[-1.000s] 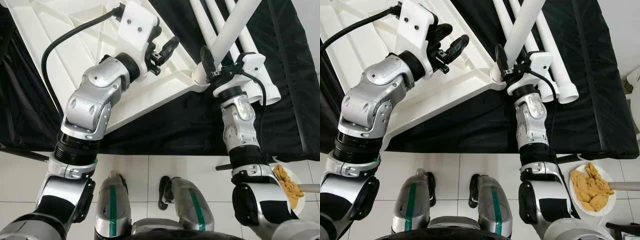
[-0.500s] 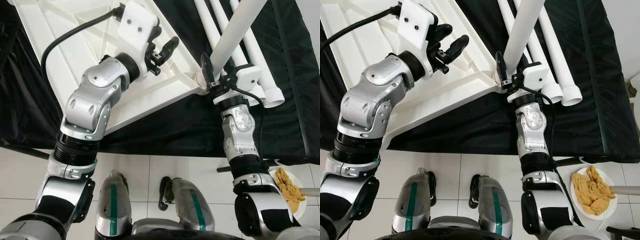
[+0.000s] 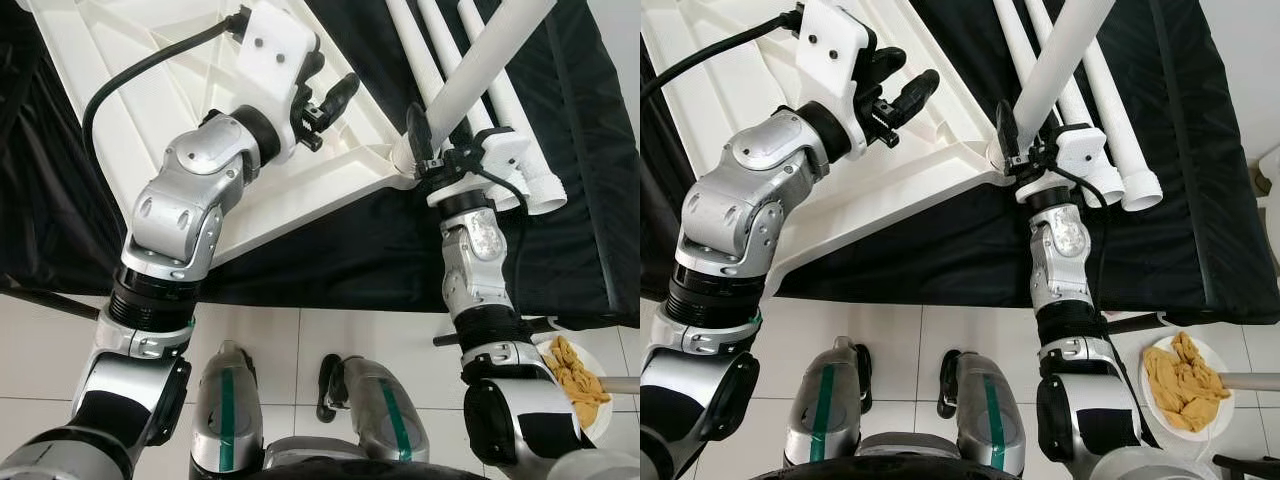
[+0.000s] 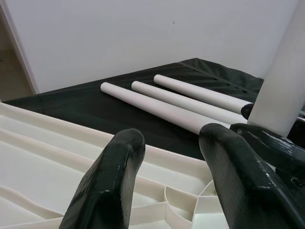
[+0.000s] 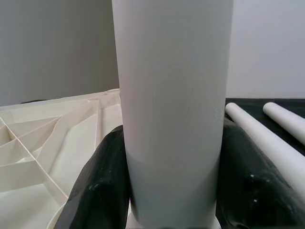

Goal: Building children table

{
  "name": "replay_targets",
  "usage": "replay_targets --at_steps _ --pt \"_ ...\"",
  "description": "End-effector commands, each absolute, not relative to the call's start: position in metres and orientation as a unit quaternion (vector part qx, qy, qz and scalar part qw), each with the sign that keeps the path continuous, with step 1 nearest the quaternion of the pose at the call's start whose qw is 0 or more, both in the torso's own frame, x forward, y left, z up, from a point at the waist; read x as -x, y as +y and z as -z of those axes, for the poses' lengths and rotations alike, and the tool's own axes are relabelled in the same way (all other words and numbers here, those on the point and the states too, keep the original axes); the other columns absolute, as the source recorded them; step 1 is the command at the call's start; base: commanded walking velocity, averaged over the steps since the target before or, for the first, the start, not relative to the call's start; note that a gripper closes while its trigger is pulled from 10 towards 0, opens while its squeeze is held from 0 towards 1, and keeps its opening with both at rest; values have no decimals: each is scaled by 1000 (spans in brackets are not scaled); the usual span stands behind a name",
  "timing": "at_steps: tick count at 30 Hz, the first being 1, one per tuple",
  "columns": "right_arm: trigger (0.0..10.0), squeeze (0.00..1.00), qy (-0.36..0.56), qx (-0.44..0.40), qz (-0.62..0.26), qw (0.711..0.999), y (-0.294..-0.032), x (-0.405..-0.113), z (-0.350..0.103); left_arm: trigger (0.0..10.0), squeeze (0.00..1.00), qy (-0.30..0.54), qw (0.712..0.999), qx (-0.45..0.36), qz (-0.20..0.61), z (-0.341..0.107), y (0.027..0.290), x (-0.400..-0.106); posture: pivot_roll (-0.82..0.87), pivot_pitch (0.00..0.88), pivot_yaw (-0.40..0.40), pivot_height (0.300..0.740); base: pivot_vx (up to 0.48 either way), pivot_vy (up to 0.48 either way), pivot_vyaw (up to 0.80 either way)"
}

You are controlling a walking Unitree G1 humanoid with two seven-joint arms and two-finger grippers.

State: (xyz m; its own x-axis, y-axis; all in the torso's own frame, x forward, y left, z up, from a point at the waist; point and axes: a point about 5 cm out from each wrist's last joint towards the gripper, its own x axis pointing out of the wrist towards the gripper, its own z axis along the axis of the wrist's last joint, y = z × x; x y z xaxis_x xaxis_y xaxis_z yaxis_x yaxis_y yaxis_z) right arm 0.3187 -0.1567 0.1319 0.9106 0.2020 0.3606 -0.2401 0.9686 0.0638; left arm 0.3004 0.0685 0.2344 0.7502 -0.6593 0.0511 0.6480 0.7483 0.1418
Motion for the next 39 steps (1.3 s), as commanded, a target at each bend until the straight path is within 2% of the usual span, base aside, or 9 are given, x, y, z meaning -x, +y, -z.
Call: replay_targets --at_steps 1,13,29,35,36,38,39 --pt "10000 0 -60 -82 -89 991 -164 -312 -88 10000 0 -51 931 -55 358 -237 67 -298 108 100 -62 740 0 0 0" --pt "10000 0 -31 -30 -99 994 -162 -329 -97 10000 0 -54 931 -55 358 -238 67 -298 111 95 -70 740 0 0 0" --pt "10000 0 -41 -52 -99 993 -165 -310 -84 10000 0 -55 931 -55 357 -239 68 -298 106 101 -65 740 0 0 0" --pt "10000 0 -42 -55 -79 994 -168 -310 -83 10000 0 -55 930 -55 358 -239 67 -298 104 101 -62 740 0 0 0" --pt "10000 0 -44 -48 -48 997 -171 -312 -85 10000 0 -56 930 -55 359 -239 67 -298 104 100 -62 740 0 0 0" --pt "10000 0 -44 -48 -48 997 -171 -312 -85 10000 0 -56 930 -55 359 -239 67 -298 104 100 -62 740 0 0 0" --pt "10000 0 -46 -30 4 998 -174 -312 -85 10000 0 -56 930 -56 359 -239 67 -298 110 99 -68 740 0 0 0"
